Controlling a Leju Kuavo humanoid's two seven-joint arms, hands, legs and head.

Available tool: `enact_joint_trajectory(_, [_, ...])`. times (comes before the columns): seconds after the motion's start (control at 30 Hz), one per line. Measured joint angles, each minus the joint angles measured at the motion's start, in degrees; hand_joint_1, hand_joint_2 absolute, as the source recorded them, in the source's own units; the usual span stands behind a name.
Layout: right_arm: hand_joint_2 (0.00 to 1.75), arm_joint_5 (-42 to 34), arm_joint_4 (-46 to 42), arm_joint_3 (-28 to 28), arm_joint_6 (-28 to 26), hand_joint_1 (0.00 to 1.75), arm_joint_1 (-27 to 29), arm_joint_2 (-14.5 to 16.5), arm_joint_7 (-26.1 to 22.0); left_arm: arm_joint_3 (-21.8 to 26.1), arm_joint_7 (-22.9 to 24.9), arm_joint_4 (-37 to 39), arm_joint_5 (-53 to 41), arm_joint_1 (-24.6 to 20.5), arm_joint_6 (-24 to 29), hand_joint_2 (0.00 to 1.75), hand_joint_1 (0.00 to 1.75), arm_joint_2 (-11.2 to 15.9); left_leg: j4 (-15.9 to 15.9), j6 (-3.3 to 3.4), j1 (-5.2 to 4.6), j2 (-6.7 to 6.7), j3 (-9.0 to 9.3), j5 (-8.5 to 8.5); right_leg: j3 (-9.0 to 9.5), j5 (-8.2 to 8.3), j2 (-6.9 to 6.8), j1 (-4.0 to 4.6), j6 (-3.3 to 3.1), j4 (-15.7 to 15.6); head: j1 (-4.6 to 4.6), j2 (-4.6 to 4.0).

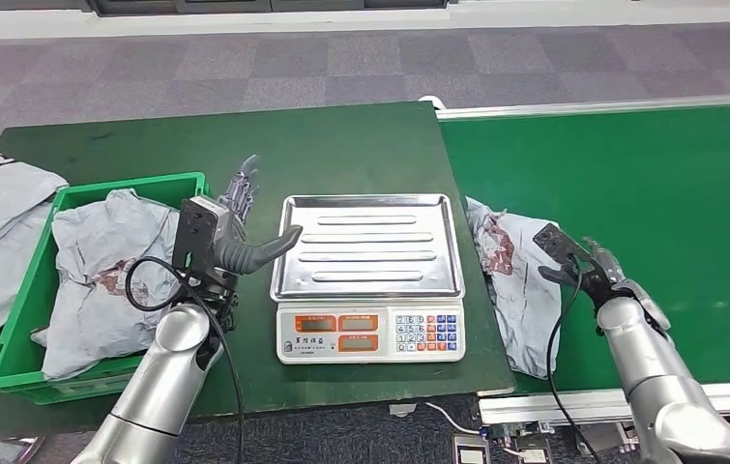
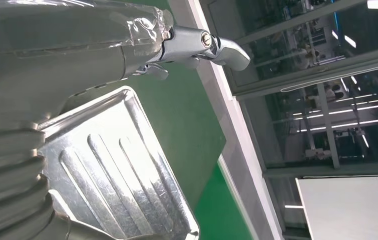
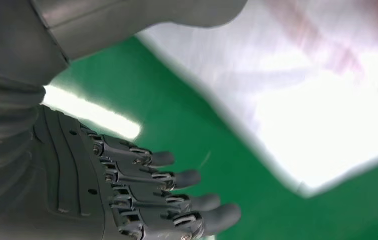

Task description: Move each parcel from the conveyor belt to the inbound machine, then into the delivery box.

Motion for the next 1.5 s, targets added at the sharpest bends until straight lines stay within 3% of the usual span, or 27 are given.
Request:
enact_joint_trajectory(0.1, [1.75, -2.55, 2.09, 1.09, 8.51, 0.00, -1.37, -0.02, -3.85, 0.00, -0.19, -0.52, 0.07, 0.36, -0.01, 1.75, 0.00, 0.05, 0.00, 0.00, 0.00, -0.01, 0.01, 0.00, -0.01, 0.00, 0.00, 0.00, 0.00, 0.00, -0.01, 0.00])
enact_joint_trajectory(0.2, [1.75, -3.37, 3.22, 2.64, 11.15, 0.00, -1.93, -0.02, -5.09, 0.00, -0.24, -0.75, 0.07, 0.50, -0.08, 1.75, 0.00, 0.05, 0.00, -0.01, 0.01, -0.12, -0.02, 0.02, -0.01, 0.00, -0.13, 0.01, 0.00, 0.00, -0.01, 0.00])
enact_joint_trajectory(1.1, [1.75, -3.50, 5.73, 4.04, 11.77, 0.00, -2.76, 0.00, -5.55, 0.00, -0.24, -1.20, 0.07, 0.56, -0.28, 1.75, 0.00, 0.04, 0.00, -0.02, 0.00, -0.14, -0.03, 0.03, 0.00, 0.00, -0.15, 0.00, 0.00, 0.00, 0.00, 0.00])
enact_joint_trajectory(1.3, [1.75, -3.04, 6.12, 7.36, 24.37, 0.00, -2.67, -0.17, -9.97, 0.00, -0.23, -0.92, 0.10, -0.06, -2.52, 1.75, 0.00, -0.19, 0.02, -0.02, 0.01, -0.10, 0.06, 0.03, -0.03, 0.00, -0.08, 0.02, 0.00, -0.03, -0.01, 0.00])
enact_joint_trajectory(1.43, [1.75, -4.08, 4.42, 14.27, 29.48, 1.75, -0.03, -2.56, -12.35, -0.38, -0.07, 0.39, 0.76, -1.88, -4.24, 1.75, 0.00, -0.99, 0.03, -0.02, 0.01, -0.15, 0.15, -0.02, 0.11, -0.07, -0.13, 0.08, 0.00, -0.06, -0.01, 0.00])
enact_joint_trajectory(1.5, [1.75, -5.77, 2.90, 19.20, 29.55, 1.75, 1.21, -4.68, -12.40, -0.79, -0.07, 1.19, 1.19, -2.61, -4.37, 1.75, 0.00, -1.20, 0.03, -0.05, 0.00, -0.16, 0.24, -0.08, 0.21, -0.11, -0.12, 0.08, -0.02, -0.07, -0.01, 0.00])
